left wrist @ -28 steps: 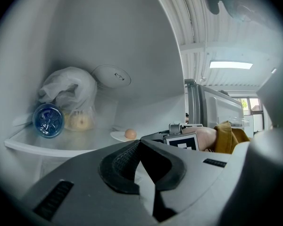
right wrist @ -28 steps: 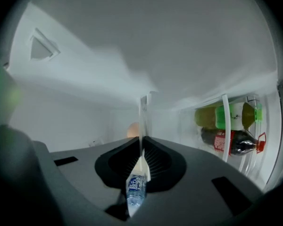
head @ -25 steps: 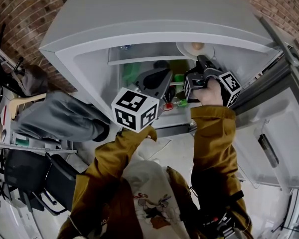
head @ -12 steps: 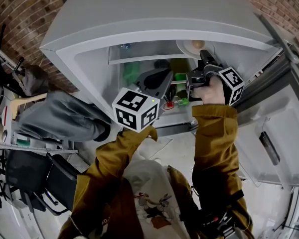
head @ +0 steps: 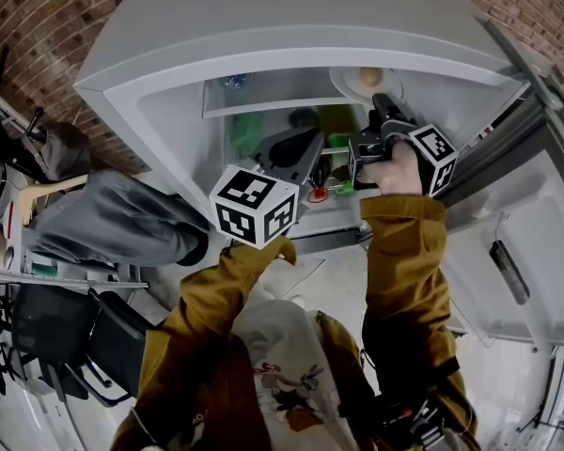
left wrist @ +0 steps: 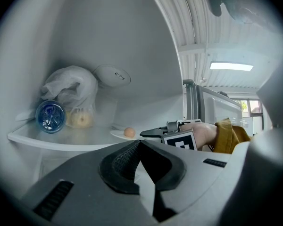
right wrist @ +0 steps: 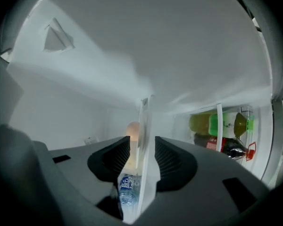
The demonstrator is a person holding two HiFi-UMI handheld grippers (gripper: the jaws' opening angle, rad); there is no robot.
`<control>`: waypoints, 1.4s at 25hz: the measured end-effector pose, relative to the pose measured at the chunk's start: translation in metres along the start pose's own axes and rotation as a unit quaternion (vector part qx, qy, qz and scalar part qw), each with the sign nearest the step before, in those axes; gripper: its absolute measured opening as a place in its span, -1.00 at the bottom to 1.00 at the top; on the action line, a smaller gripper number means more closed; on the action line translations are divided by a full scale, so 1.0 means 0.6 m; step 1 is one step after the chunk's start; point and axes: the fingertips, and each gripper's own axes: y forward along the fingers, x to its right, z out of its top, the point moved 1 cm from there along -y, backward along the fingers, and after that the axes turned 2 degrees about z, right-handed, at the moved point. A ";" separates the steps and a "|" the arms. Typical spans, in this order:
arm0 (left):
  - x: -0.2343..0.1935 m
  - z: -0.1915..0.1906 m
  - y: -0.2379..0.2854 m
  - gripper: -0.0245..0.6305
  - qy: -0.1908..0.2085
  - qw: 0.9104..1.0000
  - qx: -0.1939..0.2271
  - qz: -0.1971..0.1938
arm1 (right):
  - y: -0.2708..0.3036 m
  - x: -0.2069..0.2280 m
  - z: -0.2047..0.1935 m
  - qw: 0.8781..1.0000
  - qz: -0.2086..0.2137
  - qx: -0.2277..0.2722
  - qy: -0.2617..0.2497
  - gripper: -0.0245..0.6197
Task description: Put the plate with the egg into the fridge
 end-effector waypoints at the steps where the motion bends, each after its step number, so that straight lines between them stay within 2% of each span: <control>1: -0.001 0.000 -0.001 -0.91 0.000 1.000 0.001 0.001 | -0.001 0.000 0.000 1.000 0.000 -0.001 0.000 -0.44; 5: -0.003 0.001 -0.005 -0.91 -0.001 1.000 0.002 0.004 | -0.003 0.001 -0.003 1.000 -0.003 -0.003 -0.002 -0.44; 9: -0.004 0.002 -0.006 -0.91 -0.001 1.000 0.002 0.005 | -0.010 -0.004 0.008 1.000 -0.002 0.012 -0.014 -0.84; 10: -0.004 0.002 -0.006 -0.91 -0.001 1.000 0.002 0.006 | -0.011 -0.006 0.010 1.000 -0.001 0.015 -0.014 -0.86; 27: -0.004 0.003 0.003 -0.91 0.002 1.000 -0.002 0.004 | 0.009 -0.003 0.012 1.000 -0.001 0.010 0.002 -0.87; 32: -0.006 0.003 0.002 -0.91 0.003 1.000 -0.003 0.005 | 0.012 -0.007 0.014 1.000 0.011 0.018 0.014 -0.86; 33: -0.006 0.003 0.001 -0.91 0.003 1.000 -0.003 0.005 | 0.011 -0.006 0.016 1.000 0.010 0.020 0.015 -0.85; 35: -0.005 0.002 0.001 -0.91 0.003 1.000 -0.003 0.004 | 0.009 -0.004 0.017 1.000 0.008 0.023 0.011 -0.68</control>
